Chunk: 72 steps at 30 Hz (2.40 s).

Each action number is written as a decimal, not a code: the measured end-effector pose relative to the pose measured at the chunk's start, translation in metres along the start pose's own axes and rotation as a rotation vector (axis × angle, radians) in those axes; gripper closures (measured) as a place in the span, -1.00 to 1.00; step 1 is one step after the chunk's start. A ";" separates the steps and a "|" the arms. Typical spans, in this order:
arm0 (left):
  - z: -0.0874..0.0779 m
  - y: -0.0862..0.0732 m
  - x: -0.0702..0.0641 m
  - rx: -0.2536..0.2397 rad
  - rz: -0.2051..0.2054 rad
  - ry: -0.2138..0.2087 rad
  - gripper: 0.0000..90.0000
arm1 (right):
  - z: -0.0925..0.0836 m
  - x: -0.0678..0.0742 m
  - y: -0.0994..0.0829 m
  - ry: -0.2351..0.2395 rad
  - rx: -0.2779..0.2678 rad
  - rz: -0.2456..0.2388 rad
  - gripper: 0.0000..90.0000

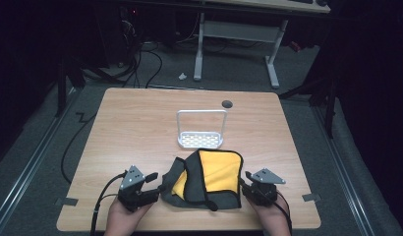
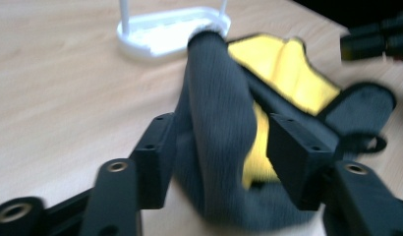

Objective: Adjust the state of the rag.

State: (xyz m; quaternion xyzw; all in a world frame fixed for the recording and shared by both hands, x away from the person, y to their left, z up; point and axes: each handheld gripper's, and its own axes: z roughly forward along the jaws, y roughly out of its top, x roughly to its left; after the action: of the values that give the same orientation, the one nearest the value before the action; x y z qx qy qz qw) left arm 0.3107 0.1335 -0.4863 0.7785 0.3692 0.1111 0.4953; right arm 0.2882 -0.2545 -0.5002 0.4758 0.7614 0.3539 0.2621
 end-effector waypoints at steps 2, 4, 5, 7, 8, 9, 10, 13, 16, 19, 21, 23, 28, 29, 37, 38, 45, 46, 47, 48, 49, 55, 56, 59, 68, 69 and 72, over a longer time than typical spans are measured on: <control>0.011 0.014 0.001 -0.002 0.003 -0.015 -0.10 | -0.004 0.003 -0.002 0.015 0.001 0.004 0.38; 0.018 0.021 0.002 -0.002 0.001 -0.011 -0.15 | -0.008 0.009 -0.004 0.042 0.002 0.009 0.35; 0.028 0.029 0.004 0.009 0.003 -0.007 -0.18 | -0.009 0.012 -0.005 0.058 0.001 0.011 0.34; 0.043 0.041 0.005 0.027 -0.006 -0.014 -0.21 | -0.010 0.018 -0.007 0.089 0.002 0.006 0.33; 0.050 0.047 0.005 0.037 -0.005 -0.020 -0.22 | -0.010 0.022 -0.008 0.102 0.007 0.002 0.31; 0.065 0.056 0.007 0.073 0.010 0.011 -0.22 | -0.009 0.026 -0.009 0.113 0.012 -0.014 0.30; 0.065 0.056 0.007 0.073 0.010 0.011 -0.21 | -0.007 0.030 -0.009 0.120 0.020 -0.027 0.28; 0.078 0.058 0.015 0.138 -0.038 -0.003 0.00 | -0.004 0.037 -0.009 0.142 0.034 -0.054 0.25; 0.069 0.053 0.018 0.131 -0.019 0.009 0.56 | -0.003 0.042 -0.007 0.151 0.031 -0.062 0.26; 0.037 0.044 0.019 0.065 -0.008 0.016 0.77 | 0.004 0.044 -0.010 0.151 0.104 -0.088 0.71; 0.027 0.040 0.020 0.051 -0.002 0.023 0.79 | 0.004 0.045 -0.011 0.141 0.112 -0.099 0.84; 0.003 0.029 0.023 0.025 -0.015 0.025 0.79 | 0.005 0.044 -0.010 0.130 0.110 -0.114 0.89; -0.036 -0.011 0.029 0.049 -0.065 0.024 0.74 | 0.006 0.034 -0.005 0.065 0.088 -0.115 0.91; -0.042 -0.023 0.029 0.068 -0.079 0.021 0.68 | 0.009 0.024 -0.004 0.016 0.084 -0.105 0.91; -0.054 -0.052 0.029 0.116 -0.130 0.050 0.32 | 0.012 -0.013 -0.012 -0.117 0.111 -0.026 0.78; -0.056 -0.051 0.028 0.109 -0.127 0.055 0.32 | 0.012 -0.013 -0.012 -0.117 0.111 -0.026 0.78; -0.054 -0.025 0.009 0.014 -0.091 -0.017 0.14 | 0.000 -0.019 -0.013 -0.100 0.045 0.019 0.52; -0.050 -0.020 0.002 0.015 -0.067 -0.028 0.10 | 0.001 -0.019 -0.013 -0.095 0.046 0.019 0.50; -0.046 -0.015 -0.004 0.016 -0.043 -0.039 0.10 | 0.001 -0.019 -0.013 -0.095 0.046 0.019 0.50; -0.039 -0.010 -0.010 0.019 -0.023 -0.059 0.08 | 0.001 -0.018 -0.014 -0.094 0.049 0.021 0.50; -0.033 -0.007 -0.014 0.019 -0.017 -0.075 0.06 | 0.002 -0.018 -0.014 -0.086 0.054 0.020 0.49; 0.016 0.013 -0.039 0.092 0.064 -0.143 -0.03 | 0.003 -0.012 -0.014 -0.069 0.059 0.006 0.46; 0.024 0.015 -0.041 0.113 0.077 -0.146 -0.04 | 0.003 -0.011 -0.015 -0.068 0.063 0.004 0.45; 0.048 0.015 -0.049 0.219 0.129 -0.122 -0.07 | 0.004 -0.011 -0.015 -0.061 0.068 0.005 0.43; 0.034 0.019 -0.027 0.155 0.091 -0.053 0.88 | 0.005 -0.012 -0.017 -0.050 0.090 0.008 0.43; 0.028 0.022 -0.017 0.125 0.047 -0.049 0.89 | 0.006 -0.012 -0.017 -0.050 0.093 0.006 0.43; 0.017 0.027 0.015 0.063 -0.084 -0.040 0.88 | 0.007 -0.012 -0.018 -0.050 0.096 0.010 0.43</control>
State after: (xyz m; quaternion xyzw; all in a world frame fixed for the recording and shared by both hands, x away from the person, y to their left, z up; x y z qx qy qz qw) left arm 0.3430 0.1257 -0.4745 0.7796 0.3947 0.0630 0.4823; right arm 0.2892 -0.2690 -0.5177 0.5002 0.7684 0.3064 0.2560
